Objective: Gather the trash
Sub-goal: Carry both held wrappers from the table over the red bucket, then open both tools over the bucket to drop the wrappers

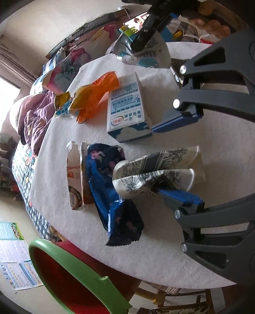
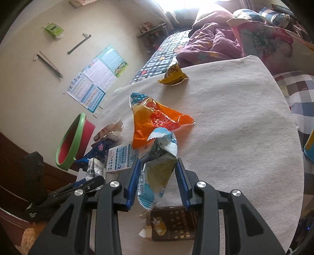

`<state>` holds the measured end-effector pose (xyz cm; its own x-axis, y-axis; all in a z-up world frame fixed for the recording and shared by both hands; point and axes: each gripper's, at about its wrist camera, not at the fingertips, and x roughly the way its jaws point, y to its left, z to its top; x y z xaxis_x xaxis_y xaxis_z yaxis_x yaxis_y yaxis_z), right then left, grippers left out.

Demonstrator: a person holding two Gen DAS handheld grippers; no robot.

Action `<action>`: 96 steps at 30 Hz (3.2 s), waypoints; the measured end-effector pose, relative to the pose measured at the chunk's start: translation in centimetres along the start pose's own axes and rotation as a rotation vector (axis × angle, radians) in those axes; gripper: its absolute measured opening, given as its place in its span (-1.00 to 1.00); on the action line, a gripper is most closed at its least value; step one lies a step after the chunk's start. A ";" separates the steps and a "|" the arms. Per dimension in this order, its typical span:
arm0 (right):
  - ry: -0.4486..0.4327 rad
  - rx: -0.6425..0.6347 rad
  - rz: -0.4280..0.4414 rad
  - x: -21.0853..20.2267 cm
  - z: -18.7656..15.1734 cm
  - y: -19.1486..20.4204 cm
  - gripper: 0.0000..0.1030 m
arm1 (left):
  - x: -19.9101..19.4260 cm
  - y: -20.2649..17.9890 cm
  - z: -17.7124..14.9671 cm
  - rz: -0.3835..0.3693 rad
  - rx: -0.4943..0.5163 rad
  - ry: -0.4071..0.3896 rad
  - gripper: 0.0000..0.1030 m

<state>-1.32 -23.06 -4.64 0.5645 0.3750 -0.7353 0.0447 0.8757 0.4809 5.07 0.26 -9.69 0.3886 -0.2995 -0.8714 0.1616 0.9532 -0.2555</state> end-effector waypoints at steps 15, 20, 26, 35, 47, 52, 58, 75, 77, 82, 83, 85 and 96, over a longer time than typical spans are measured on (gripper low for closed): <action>0.007 0.004 -0.001 0.0 -0.8 0.6 -0.29 | 0.8 2.0 -0.4 -0.030 -0.053 0.040 -0.12; -0.005 -0.018 0.002 -0.2 -0.5 1.8 -0.29 | -0.9 1.8 -0.6 -0.057 -0.027 0.003 -0.12; -0.020 -0.069 0.014 -0.4 -0.2 4.2 -0.29 | -4.6 1.1 -0.3 -0.049 0.044 -0.108 -0.12; -0.026 -0.124 0.039 0.1 0.1 7.3 -0.29 | -7.2 2.2 0.9 -0.006 0.081 -0.190 -0.12; -0.015 -0.173 0.052 2.3 0.9 11.5 -0.29 | -8.4 6.1 2.3 0.012 0.069 -0.222 -0.12; -0.023 -0.212 0.051 3.0 1.4 13.9 -0.29 | -8.7 8.0 3.1 0.009 0.063 -0.231 -0.12; -0.033 -0.240 0.036 4.1 2.3 16.1 -0.29 | -8.9 10.1 4.2 0.006 0.066 -0.244 -0.12; -0.058 -0.325 0.046 7.8 5.0 23.4 -0.29 | -8.0 16.6 7.0 0.010 0.031 -0.238 -0.12; -0.061 -0.335 0.051 8.2 5.3 24.3 -0.29 | -8.1 17.1 7.4 0.014 0.027 -0.241 -0.12; -0.043 -0.335 0.085 9.8 5.9 25.7 -0.29 | -8.2 18.7 8.2 0.028 0.013 -0.255 -0.12; -0.034 -0.332 0.095 10.3 6.0 26.0 -0.29 | -8.2 19.1 8.3 0.031 0.007 -0.257 -0.12; -0.024 -0.333 0.103 11.0 6.2 26.7 -0.29 | -8.3 19.8 8.5 0.039 -0.007 -0.259 -0.12; 0.065 -0.314 0.143 15.8 6.3 28.3 -0.29 | -7.8 23.4 9.4 0.092 -0.072 -0.256 -0.12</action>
<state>14.08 5.79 0.35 0.4923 0.5108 -0.7048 -0.2927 0.8597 0.4186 14.30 24.51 -4.92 0.6166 -0.2034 -0.7605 0.0537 0.9747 -0.2171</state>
